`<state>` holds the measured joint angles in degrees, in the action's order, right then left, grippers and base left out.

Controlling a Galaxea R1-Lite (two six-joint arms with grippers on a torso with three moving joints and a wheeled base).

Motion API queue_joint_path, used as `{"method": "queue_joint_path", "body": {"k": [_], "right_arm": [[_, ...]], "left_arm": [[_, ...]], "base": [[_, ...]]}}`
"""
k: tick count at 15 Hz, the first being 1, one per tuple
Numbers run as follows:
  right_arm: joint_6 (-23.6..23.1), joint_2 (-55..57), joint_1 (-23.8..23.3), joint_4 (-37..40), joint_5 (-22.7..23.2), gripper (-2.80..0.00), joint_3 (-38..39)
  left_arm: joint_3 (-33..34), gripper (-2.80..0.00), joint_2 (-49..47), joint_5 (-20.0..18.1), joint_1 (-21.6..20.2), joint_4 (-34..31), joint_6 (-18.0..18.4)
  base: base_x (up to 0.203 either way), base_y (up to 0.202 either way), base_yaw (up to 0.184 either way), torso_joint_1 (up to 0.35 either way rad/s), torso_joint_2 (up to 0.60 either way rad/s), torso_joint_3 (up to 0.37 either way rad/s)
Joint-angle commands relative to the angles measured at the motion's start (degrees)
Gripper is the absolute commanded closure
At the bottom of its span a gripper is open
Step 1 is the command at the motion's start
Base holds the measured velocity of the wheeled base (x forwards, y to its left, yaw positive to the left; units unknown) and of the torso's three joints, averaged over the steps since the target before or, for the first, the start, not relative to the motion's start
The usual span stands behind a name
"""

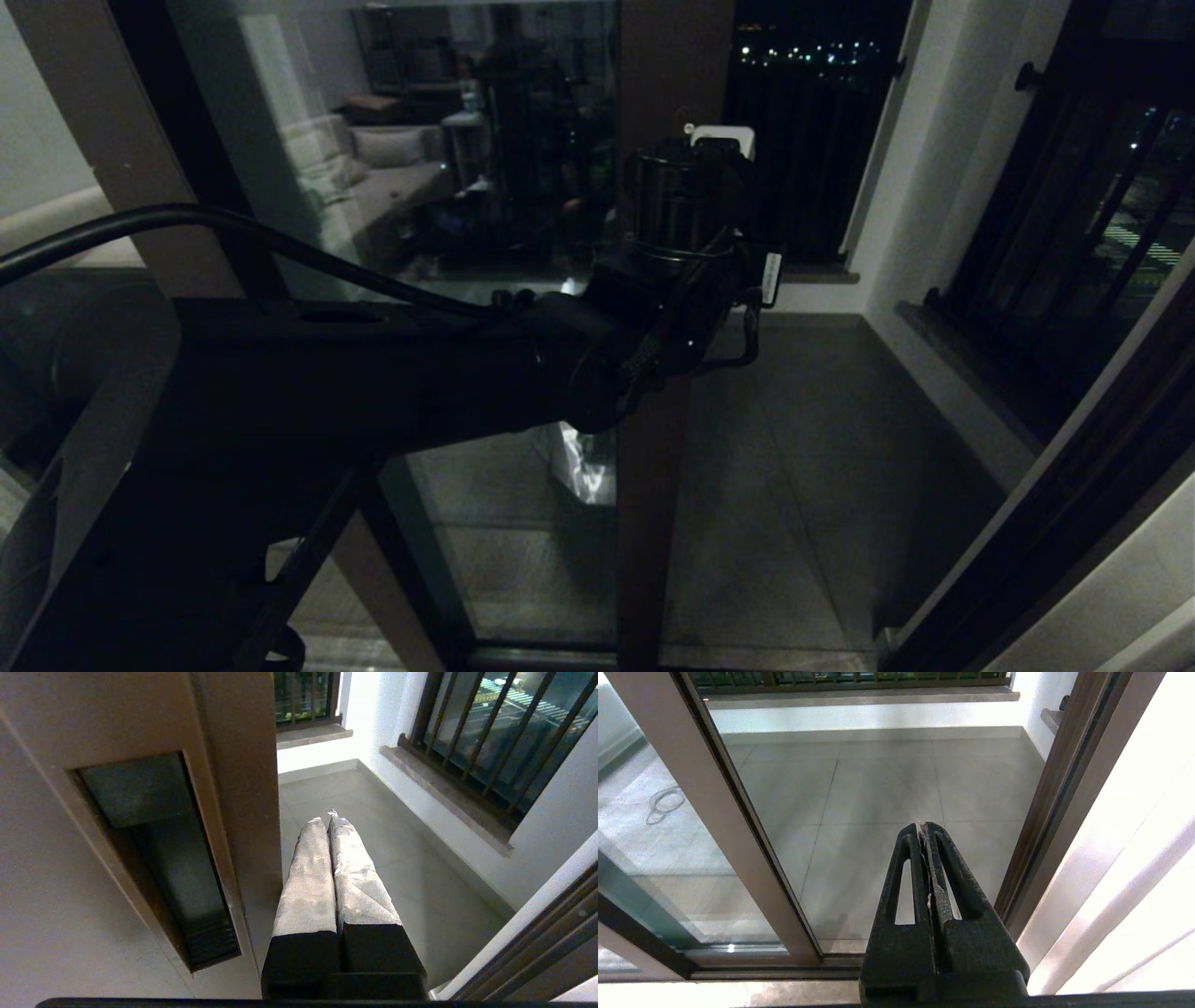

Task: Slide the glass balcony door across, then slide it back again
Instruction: Open the slid door

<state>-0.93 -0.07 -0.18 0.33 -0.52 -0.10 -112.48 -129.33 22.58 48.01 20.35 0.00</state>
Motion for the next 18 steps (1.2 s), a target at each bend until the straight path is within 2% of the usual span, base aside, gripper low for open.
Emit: {"method": "queue_joint_path", "body": {"k": [1, 12, 18], "right_arm": [[0.0, 0.1, 0.0, 0.0, 0.0, 0.0, 0.0], [0.0, 0.1, 0.0, 0.0, 0.0, 0.0, 0.0], [0.0, 0.1, 0.0, 0.0, 0.0, 0.0, 0.0]], "left_arm": [[0.1, 0.0, 0.6, 0.5, -0.8, 0.1, 0.1], [1.3, 0.0, 2.8, 2.8, -1.8, -0.3, 0.5], [6.5, 0.0, 6.1, 2.8, -2.2, 0.1, 0.4]], "base": [[0.0, 0.0, 0.0, 0.0, 0.0, 0.0], [0.0, 0.0, 0.0, 0.0, 0.0, 0.0], [0.0, 0.0, 0.0, 0.0, 0.0, 0.0]]}}
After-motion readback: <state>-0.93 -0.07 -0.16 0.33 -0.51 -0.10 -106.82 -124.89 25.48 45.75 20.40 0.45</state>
